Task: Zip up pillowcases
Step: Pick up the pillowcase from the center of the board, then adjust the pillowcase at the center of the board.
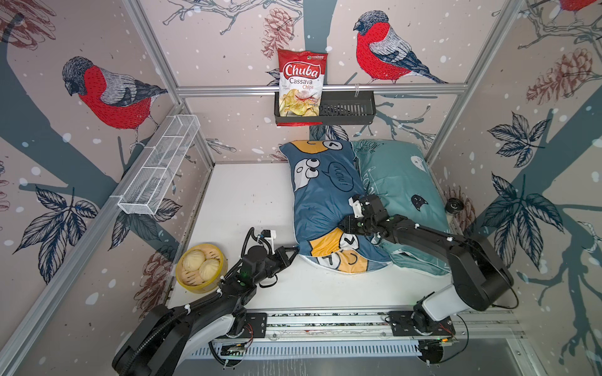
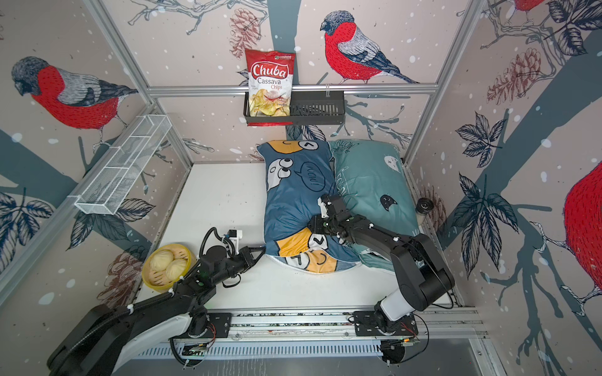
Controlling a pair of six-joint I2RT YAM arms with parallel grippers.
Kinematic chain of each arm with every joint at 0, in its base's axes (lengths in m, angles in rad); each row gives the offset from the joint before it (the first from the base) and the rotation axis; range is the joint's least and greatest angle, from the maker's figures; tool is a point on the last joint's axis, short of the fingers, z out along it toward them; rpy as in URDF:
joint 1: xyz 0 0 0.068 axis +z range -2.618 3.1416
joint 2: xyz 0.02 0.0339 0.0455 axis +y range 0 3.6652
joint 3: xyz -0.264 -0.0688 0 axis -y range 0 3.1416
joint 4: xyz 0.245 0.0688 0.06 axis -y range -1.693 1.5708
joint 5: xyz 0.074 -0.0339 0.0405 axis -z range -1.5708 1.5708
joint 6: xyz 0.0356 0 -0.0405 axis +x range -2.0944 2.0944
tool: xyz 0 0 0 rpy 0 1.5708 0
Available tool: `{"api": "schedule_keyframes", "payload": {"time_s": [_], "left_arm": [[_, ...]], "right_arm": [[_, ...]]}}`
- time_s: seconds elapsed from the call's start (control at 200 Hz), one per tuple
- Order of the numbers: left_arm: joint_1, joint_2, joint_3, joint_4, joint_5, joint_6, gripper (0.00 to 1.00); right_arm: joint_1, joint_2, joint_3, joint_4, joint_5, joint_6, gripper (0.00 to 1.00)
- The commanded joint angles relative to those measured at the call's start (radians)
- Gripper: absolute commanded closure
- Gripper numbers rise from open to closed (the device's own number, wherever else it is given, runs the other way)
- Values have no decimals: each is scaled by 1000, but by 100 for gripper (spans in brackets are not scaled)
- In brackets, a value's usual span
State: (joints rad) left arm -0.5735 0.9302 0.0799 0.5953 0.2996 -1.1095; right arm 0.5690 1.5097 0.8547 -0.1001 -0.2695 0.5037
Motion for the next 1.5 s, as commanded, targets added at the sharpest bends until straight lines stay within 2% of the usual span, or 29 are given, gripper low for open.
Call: {"api": "schedule_keyframes", "payload": {"time_s": [0.0, 0.15, 0.28, 0.455, 0.555, 0.635, 0.766, 0.946, 1.151, 1.356, 1.496], "left_arm": [[-23, -56, 22, -82, -77, -74, 95], [-66, -127, 64, -184, -137, -155, 98], [-82, -154, 110, -252, -179, -176, 98], [-94, -142, 133, -267, -205, -167, 98], [-96, -130, 134, -247, -204, -161, 97], [-98, -121, 136, -242, -202, -152, 92], [-98, -115, 141, -230, -195, -137, 77], [-98, -115, 141, -228, -191, -119, 63], [-98, -119, 129, -222, -177, -98, 42], [-98, -124, 136, -279, -187, -38, 31], [-98, -134, 128, -310, -206, 34, 18]], "right_arm": [[-7, -76, 7, -57, 94, 3, 43], [45, -237, -9, -103, 56, 27, 38], [174, -315, -9, -91, 11, 62, 44], [347, -273, 4, 25, -49, 127, 60], [388, -176, 34, 61, -63, 134, 63], [390, -90, 67, 84, -58, 132, 65], [383, 40, 128, 115, -67, 108, 68], [316, 148, 165, 105, -29, 93, 74], [211, 181, 159, 83, 38, 78, 78], [143, 195, 160, 87, 38, 61, 79], [123, 202, 161, 92, 23, 49, 79]]}}
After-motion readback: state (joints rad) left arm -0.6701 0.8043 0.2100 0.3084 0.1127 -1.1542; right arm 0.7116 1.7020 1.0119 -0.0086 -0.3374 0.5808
